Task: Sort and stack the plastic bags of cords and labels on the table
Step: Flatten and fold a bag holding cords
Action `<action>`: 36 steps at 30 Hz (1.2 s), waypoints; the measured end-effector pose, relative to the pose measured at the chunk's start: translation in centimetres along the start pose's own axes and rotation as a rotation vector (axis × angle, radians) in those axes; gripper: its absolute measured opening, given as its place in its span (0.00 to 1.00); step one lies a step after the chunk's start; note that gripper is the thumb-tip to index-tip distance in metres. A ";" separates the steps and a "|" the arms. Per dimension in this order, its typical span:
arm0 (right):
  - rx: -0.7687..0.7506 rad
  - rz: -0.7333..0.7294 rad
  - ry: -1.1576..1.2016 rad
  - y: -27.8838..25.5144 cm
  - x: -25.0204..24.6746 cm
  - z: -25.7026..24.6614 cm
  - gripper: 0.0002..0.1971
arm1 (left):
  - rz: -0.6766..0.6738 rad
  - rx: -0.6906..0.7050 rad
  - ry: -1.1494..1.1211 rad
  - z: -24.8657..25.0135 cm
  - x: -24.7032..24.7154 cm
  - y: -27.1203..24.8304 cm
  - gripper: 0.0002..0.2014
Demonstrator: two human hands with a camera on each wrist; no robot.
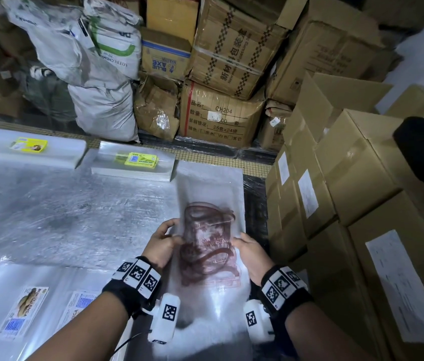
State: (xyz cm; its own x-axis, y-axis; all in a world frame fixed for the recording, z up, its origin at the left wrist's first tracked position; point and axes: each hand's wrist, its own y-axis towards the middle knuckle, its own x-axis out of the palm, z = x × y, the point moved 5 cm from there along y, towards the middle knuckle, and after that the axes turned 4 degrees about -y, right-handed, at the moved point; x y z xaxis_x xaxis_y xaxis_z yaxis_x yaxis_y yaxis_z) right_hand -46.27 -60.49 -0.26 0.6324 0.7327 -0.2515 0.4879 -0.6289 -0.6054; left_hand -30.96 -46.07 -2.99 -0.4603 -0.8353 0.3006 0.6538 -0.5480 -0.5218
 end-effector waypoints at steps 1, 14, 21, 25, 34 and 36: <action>-0.005 0.020 -0.052 -0.2 -0.2 -0.3 0.22 | 0.001 0.000 0.024 0.0 0.0 0.1 0.25; 0.028 0.051 0.008 7.2 -0.5 3.8 0.43 | 0.015 0.016 0.158 0.4 1.4 0.7 0.18; -0.039 0.073 -0.166 -0.1 0.4 -1.5 0.26 | -0.019 -0.017 0.056 -0.4 1.8 0.6 0.21; -0.023 0.073 -0.177 0.7 1.1 -1.2 0.24 | -0.023 0.015 0.120 0.1 2.0 0.2 0.22; -0.018 0.089 -0.244 1.5 0.3 -1.9 0.19 | 0.028 -0.021 0.028 -0.9 1.1 1.5 0.28; -0.035 0.114 -0.232 1.6 0.2 -1.9 0.18 | 0.005 -0.036 -0.013 -0.2 1.3 1.2 0.26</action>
State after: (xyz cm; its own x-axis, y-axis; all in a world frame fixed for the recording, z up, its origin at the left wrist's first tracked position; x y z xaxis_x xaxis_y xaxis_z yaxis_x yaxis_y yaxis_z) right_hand -44.18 -61.89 0.16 0.5317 0.6943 -0.4851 0.4445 -0.7163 -0.5379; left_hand -30.94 -47.82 -3.40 -0.4488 -0.8389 0.3079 0.6339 -0.5418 -0.5520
